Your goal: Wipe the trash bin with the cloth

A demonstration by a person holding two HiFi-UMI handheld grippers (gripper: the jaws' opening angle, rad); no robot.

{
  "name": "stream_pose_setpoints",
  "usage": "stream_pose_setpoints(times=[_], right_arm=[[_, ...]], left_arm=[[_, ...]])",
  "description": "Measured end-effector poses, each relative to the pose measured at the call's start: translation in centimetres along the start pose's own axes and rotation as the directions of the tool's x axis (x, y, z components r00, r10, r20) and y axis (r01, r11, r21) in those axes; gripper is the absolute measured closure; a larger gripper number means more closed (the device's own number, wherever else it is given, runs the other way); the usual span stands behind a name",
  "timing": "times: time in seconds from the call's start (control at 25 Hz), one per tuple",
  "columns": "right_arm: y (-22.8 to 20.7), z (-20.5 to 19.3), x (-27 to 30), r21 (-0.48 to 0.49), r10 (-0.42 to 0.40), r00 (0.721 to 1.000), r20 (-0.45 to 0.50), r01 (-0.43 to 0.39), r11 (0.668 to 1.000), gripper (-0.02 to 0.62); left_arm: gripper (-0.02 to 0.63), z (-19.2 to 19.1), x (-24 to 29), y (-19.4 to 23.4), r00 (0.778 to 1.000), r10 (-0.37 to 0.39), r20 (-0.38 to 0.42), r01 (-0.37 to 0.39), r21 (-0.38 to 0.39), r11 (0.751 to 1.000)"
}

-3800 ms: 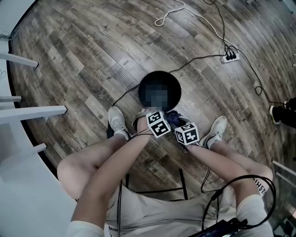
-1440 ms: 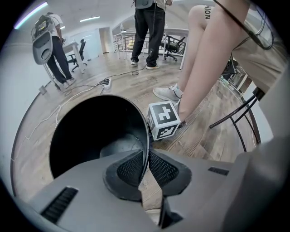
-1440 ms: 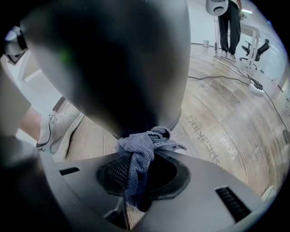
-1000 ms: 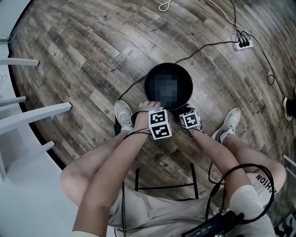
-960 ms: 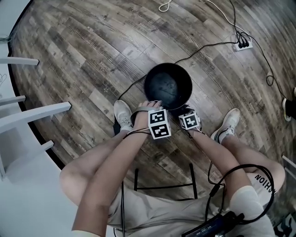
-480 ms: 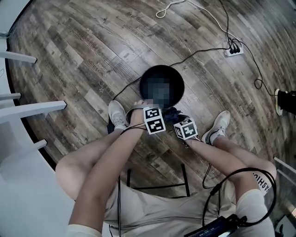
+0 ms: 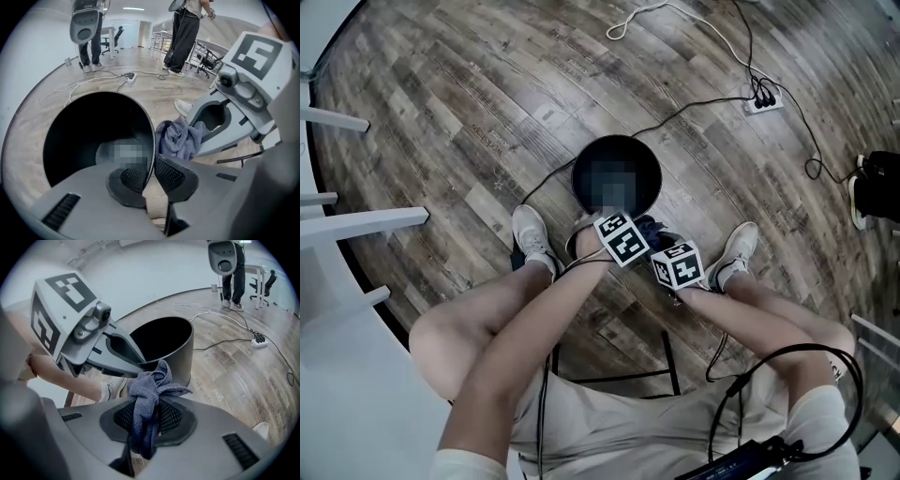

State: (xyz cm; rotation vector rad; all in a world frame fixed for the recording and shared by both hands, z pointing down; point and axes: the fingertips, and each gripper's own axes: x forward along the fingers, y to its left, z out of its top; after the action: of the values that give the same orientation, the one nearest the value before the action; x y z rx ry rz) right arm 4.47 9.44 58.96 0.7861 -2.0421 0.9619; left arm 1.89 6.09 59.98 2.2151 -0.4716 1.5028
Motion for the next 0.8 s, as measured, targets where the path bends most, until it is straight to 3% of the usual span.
stream_pose_setpoints(times=[0.24, 0.56, 0.8], right_arm=[[-0.8, 1.7, -0.6, 0.029, -0.029, 0.998, 0.051, 0.028, 0.999, 0.518], [-1.5, 2.2, 0.9, 0.026, -0.035, 0.998, 0.058, 0.034, 0.999, 0.518], [-2.7, 0.7, 4.0, 0.053, -0.05, 0.998, 0.029, 0.049, 0.997, 0.518]], left_arm=[[0.551, 0.7, -0.2, -0.4, 0.999, -0.016, 0.042, 0.019, -0.067, 0.998], [0.551, -0.8, -1.0, -0.6, 0.997, -0.056, 0.053, 0.049, 0.125, 0.991], [0.553, -0.9, -1.0, -0.8, 0.997, -0.05, 0.057, 0.039, 0.18, 0.983]])
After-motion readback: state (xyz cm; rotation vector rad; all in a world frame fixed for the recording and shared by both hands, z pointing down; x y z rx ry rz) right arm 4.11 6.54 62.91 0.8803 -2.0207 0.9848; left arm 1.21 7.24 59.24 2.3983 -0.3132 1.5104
